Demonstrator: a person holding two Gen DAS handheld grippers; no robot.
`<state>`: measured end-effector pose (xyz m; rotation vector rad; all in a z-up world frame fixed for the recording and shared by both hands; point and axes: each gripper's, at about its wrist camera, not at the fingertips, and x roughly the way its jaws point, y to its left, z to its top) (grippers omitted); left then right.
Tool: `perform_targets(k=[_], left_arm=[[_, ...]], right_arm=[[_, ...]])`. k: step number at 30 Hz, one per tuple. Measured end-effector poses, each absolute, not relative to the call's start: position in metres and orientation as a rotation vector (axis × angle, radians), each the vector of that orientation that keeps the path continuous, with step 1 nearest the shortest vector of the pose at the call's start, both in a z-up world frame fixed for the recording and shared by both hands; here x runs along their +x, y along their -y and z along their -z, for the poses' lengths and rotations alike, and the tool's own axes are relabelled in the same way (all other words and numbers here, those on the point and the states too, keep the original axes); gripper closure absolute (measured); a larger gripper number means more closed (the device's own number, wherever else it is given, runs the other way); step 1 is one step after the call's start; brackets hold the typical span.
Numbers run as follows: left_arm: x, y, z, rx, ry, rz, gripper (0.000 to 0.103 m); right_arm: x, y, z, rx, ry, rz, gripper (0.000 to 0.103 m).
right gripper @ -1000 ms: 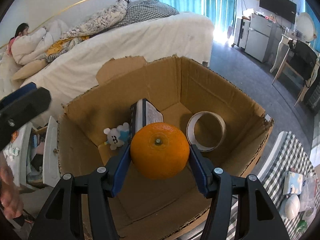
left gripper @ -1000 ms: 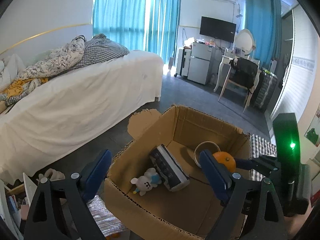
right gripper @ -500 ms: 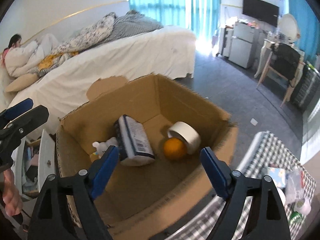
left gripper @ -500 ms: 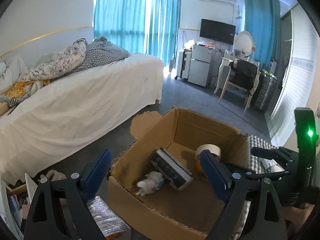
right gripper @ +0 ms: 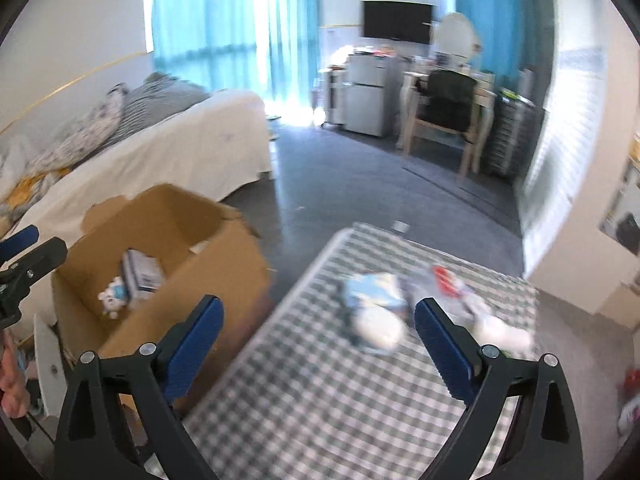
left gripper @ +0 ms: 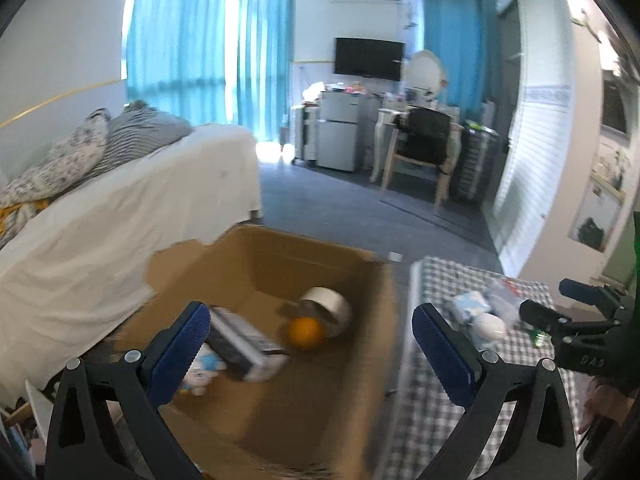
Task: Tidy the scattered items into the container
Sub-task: 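Lower the orange into the box and open the right tool, then return to the table and grasp the white oval case with the left tool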
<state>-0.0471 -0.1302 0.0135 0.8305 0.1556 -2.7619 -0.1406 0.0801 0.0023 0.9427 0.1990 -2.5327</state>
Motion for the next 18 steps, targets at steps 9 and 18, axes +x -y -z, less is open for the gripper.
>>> perform_targets(k=[9,18], left_arm=[[-0.093,0.034,0.011,0.933,-0.026,2.905,0.0],[-0.131,-0.021,0.049,1.009,0.042,2.953,0.0]], right_arm=[[-0.136,-0.174,0.006,1.008,-0.162,2.65,0.006],[-0.137,-0.215,0.026,1.035,-0.11,2.668,0.006]])
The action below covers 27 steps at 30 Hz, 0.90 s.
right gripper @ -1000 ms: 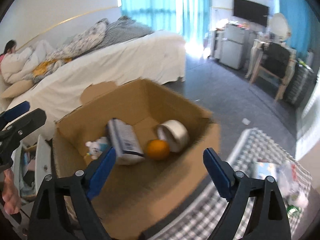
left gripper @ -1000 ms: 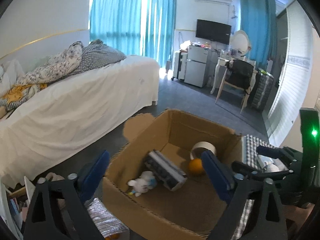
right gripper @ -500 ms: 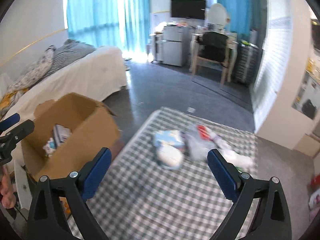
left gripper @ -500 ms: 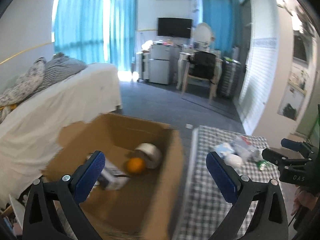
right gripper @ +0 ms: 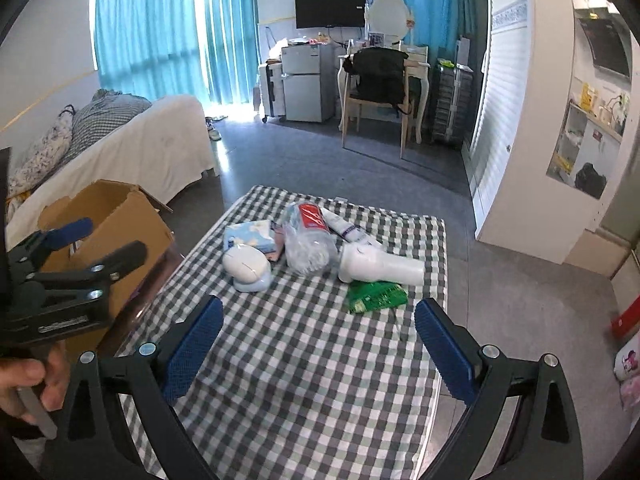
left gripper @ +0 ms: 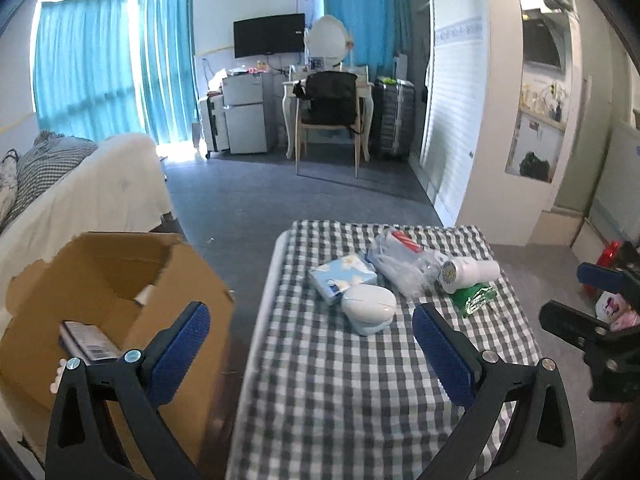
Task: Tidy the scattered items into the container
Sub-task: 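Return to the table and grasp the white oval case with the left tool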
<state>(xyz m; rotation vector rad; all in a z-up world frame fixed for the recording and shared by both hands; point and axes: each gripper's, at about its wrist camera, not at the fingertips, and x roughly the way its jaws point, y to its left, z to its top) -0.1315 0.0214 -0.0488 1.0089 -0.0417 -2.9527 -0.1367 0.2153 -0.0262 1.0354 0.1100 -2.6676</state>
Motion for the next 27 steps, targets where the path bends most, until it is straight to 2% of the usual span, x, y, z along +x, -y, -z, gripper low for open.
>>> perform_targets(k=[27], left_arm=[[-0.217,-0.065,0.124,1.189,0.074,2.932,0.0]], right_arm=[[-0.181,-0.245,0.072,1.148,-0.028,2.729,0.006]])
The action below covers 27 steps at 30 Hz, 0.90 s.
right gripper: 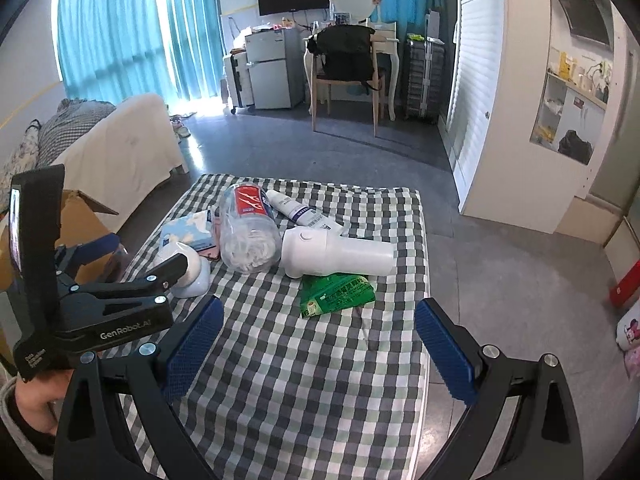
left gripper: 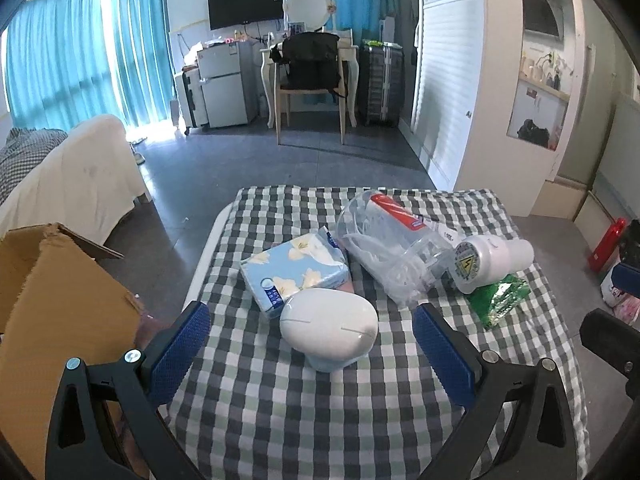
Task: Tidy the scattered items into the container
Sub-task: 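Return to the table and grasp the white oval case with the left tool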
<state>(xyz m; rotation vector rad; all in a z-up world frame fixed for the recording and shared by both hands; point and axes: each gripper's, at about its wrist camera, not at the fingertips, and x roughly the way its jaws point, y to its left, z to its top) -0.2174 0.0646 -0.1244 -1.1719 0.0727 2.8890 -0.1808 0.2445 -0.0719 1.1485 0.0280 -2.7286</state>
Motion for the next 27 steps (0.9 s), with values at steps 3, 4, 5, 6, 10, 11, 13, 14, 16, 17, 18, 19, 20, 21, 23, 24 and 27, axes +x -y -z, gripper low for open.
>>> perform_targets(k=[3,4,5,6,10,11,13,14,16,17,18,19,20,21,23,24,27], left_arm=[[-0.223,-0.065,0.129,-1.184,-0.071,-2.884,0.0],[-0.225,-0.065,0.131,-1.19,-0.072,-2.884,0.0],[-0.226,-0.065,0.133,-1.196,-0.071,-2.882,0.0],[-0.228,-0.065,0.134,-1.202,-0.068,-2.88,0.0],[-0.234,-0.065,0.143,-1.241,-0.06,-2.849,0.011],[-0.236,-0.065,0.145,-1.255,-0.061,-2.842,0.016],[-0.238,-0.064,0.149,-1.282,-0.047,-2.83,0.039],[-0.238,-0.064,0.15,-1.287,-0.043,-2.832,0.039],[-0.237,-0.06,0.15,-1.287,-0.031,-2.84,0.039],[-0.237,-0.058,0.15,-1.288,-0.015,-2.842,0.039],[-0.235,-0.055,0.149,-1.289,0.005,-2.848,0.039],[-0.233,-0.051,0.149,-1.288,0.024,-2.854,0.039],[-0.231,-0.046,0.147,-1.282,0.047,-2.862,0.039],[-0.227,-0.042,0.144,-1.274,0.066,-2.869,0.039],[-0.22,-0.033,0.137,-1.257,0.089,-2.883,0.039],[-0.216,-0.029,0.133,-1.249,0.1,-2.888,0.039],[-0.205,-0.015,0.119,-1.221,0.13,-2.91,0.039]], right_arm=[[-0.185,-0.245,0.075,1.156,-0.017,2.73,0.006],[-0.186,-0.244,0.075,1.159,-0.015,2.73,0.006],[-0.187,-0.244,0.076,1.16,-0.014,2.73,0.006],[-0.188,-0.244,0.076,1.162,-0.015,2.731,0.006],[-0.193,-0.242,0.079,1.172,-0.016,2.729,0.006],[-0.193,-0.242,0.079,1.174,-0.017,2.729,0.006],[-0.194,-0.242,0.08,1.172,-0.016,2.729,0.006],[-0.195,-0.241,0.08,1.174,-0.017,2.727,0.006],[-0.196,-0.24,0.081,1.179,-0.019,2.722,0.006],[-0.197,-0.238,0.081,1.18,-0.019,2.717,0.006],[-0.198,-0.237,0.083,1.181,-0.018,2.712,0.006],[-0.198,-0.235,0.084,1.181,-0.017,2.705,0.006],[-0.199,-0.232,0.085,1.182,-0.017,2.696,0.006],[-0.199,-0.229,0.086,1.181,-0.018,2.688,0.006],[-0.201,-0.22,0.087,1.173,-0.032,2.664,0.006],[-0.202,-0.214,0.087,1.17,-0.044,2.652,0.006],[-0.204,-0.195,0.09,1.155,-0.081,2.602,0.006]])
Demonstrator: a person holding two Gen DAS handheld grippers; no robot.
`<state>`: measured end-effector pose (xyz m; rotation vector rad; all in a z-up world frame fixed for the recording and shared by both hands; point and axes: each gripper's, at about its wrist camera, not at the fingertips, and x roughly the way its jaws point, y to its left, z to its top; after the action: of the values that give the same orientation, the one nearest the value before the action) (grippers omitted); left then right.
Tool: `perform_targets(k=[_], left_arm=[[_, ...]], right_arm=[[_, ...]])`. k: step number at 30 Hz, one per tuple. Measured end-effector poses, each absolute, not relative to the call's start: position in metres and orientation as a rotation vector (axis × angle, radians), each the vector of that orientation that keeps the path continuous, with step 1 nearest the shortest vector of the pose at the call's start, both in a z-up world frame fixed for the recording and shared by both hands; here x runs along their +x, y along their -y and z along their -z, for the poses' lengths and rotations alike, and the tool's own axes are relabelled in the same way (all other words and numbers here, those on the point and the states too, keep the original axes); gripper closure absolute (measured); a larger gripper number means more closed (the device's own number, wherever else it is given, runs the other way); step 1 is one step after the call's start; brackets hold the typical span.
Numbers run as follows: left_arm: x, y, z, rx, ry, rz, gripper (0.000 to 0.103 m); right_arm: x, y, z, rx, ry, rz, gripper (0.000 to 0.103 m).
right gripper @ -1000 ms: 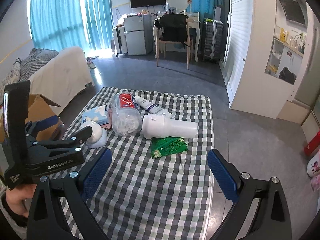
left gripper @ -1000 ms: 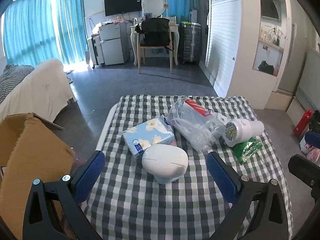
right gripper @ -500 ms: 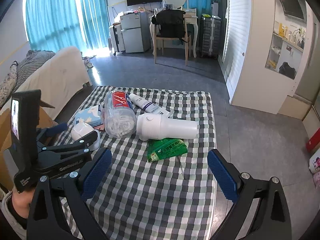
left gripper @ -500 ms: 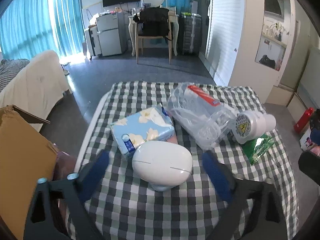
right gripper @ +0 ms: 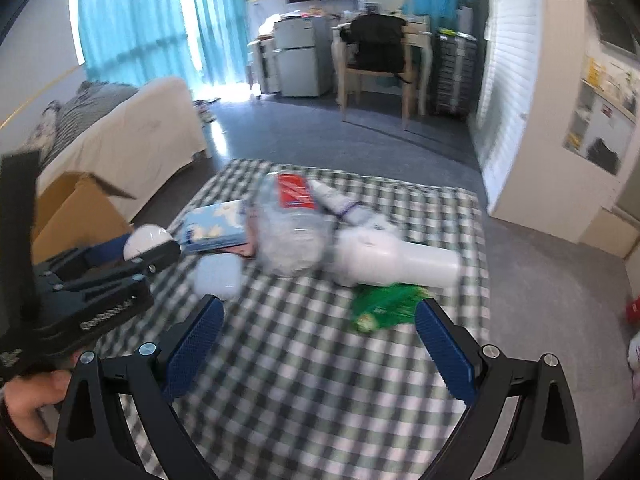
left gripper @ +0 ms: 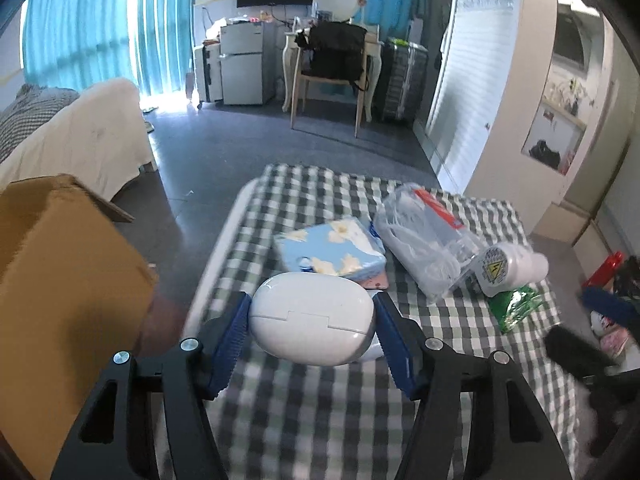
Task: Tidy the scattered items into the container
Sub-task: 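Return to the table and grasp the white oval case with the left tool, then grasp the light blue case with right tool while left tool lifts the white oval case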
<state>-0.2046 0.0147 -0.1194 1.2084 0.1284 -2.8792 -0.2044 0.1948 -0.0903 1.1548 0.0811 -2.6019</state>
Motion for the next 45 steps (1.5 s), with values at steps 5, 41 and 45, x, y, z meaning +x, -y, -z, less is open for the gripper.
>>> perform_targets(k=[5,41,45], left_arm=[[-0.183,0.008,0.093,1.128,-0.174,2.881,0.039],[-0.12,0.065,0.035,0.973,-0.271,2.861,0.039],[-0.102,0.079,0.016,0.929,-0.309,2.86,0.039]], right_arm=[[-0.216,-0.154,0.106,1.172,-0.151,2.48,0.006],[-0.228,-0.084,0.116,1.22,-0.192,2.44,0.053],[-0.209,-0.078,0.083,1.144,-0.18,2.441,0.053]])
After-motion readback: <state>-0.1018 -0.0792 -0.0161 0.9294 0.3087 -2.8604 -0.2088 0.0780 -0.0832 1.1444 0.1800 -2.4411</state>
